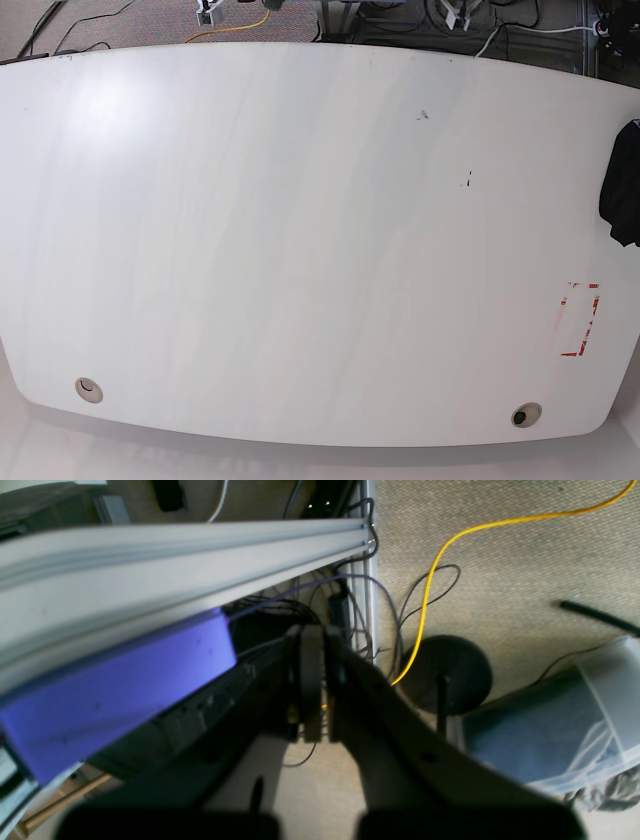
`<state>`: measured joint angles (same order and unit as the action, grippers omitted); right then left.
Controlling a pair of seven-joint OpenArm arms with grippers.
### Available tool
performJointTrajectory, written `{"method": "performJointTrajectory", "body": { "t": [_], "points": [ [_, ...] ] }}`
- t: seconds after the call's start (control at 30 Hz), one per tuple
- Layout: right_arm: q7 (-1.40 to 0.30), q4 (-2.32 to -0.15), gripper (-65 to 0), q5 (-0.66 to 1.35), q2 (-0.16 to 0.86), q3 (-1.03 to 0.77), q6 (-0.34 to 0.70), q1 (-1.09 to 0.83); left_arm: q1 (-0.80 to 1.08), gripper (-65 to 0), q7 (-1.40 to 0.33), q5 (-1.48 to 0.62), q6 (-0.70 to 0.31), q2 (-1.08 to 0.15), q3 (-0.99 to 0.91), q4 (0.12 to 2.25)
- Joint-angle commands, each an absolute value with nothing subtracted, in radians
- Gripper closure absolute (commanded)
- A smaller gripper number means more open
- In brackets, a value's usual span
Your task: Layout the t-shirt on the table in an organized manner, then fold the t-shirt properly
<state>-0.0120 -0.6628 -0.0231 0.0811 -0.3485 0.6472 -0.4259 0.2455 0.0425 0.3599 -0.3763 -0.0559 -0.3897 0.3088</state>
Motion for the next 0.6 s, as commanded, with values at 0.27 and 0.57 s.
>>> {"method": "performJointTrajectory", "body": {
  "t": [0.27, 0.57],
  "points": [
    [-0.005, -0.492, -1.0, -0.018, 0.108, -0.312, 0.628, -0.317, 0.124, 0.0, 0.068, 0.392, -0.237, -0.053, -0.389, 0.111],
    [-0.005, -0.361, -1.3, -0.019, 0.122, -0.305, 0.564, -0.226, 0.068, 0.0, 0.002, 0.394, -0.143, -0.051, -0.377, 0.067]
  ]
}}
